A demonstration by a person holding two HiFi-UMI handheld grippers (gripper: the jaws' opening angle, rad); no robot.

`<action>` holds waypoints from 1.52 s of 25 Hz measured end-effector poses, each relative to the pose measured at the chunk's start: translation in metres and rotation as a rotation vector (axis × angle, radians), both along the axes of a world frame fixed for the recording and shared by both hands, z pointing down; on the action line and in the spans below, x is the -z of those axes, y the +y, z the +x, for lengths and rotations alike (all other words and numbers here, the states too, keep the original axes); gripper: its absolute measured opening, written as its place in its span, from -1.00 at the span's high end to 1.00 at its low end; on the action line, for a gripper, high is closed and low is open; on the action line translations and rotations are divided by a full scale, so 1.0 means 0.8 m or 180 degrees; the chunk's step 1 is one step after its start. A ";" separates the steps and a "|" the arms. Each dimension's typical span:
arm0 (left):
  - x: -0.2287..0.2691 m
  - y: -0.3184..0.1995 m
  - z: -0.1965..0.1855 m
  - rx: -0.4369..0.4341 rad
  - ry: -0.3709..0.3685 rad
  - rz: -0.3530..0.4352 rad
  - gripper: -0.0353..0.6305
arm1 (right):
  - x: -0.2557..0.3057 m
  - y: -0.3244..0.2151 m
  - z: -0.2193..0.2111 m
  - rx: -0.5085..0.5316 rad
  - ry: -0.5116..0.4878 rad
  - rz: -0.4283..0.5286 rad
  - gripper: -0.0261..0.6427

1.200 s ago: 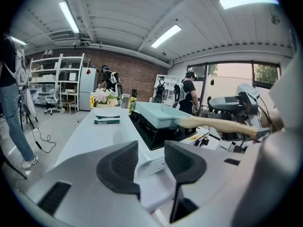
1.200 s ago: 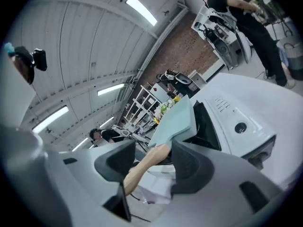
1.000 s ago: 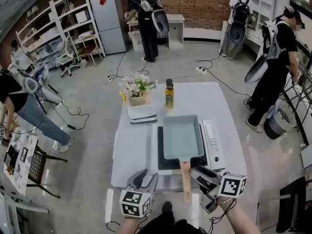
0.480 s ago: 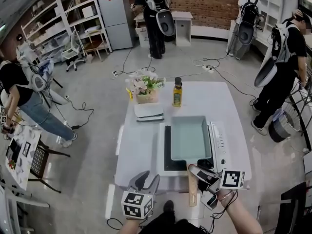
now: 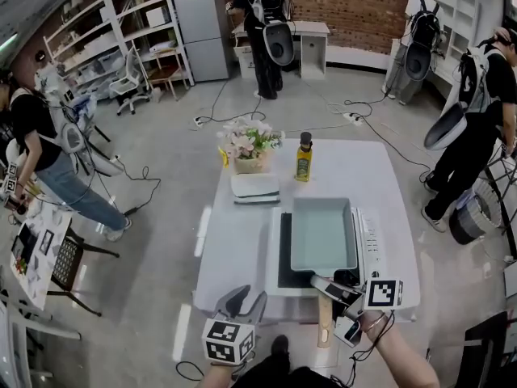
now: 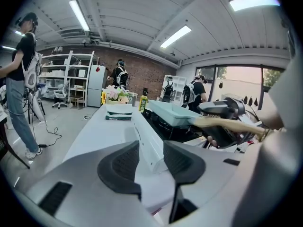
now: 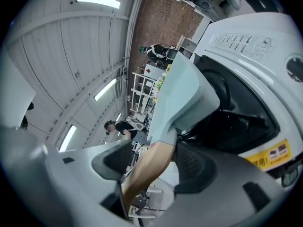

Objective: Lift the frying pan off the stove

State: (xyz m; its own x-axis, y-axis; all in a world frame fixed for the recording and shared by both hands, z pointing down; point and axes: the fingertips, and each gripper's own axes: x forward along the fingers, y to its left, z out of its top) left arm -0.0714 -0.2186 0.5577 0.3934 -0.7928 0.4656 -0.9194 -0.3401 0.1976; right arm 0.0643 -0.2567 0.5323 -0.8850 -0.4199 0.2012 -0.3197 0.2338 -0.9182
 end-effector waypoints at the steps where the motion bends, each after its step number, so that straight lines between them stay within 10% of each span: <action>1: 0.000 0.000 0.000 -0.0004 0.0009 0.0000 0.42 | -0.001 0.000 -0.002 0.0026 0.0000 0.0008 0.08; 21: 0.070 0.005 0.113 -0.0986 0.0932 -0.0032 0.52 | -0.006 -0.012 -0.013 0.0212 -0.0082 0.0028 0.24; 31: 0.062 0.015 0.175 -0.1225 0.1965 -0.0914 0.29 | 0.000 -0.013 -0.012 0.0187 -0.0147 0.0063 0.25; 38: 0.055 0.017 0.197 -0.1260 0.2266 -0.1355 0.22 | -0.003 -0.009 -0.011 0.0190 -0.0123 -0.0019 0.25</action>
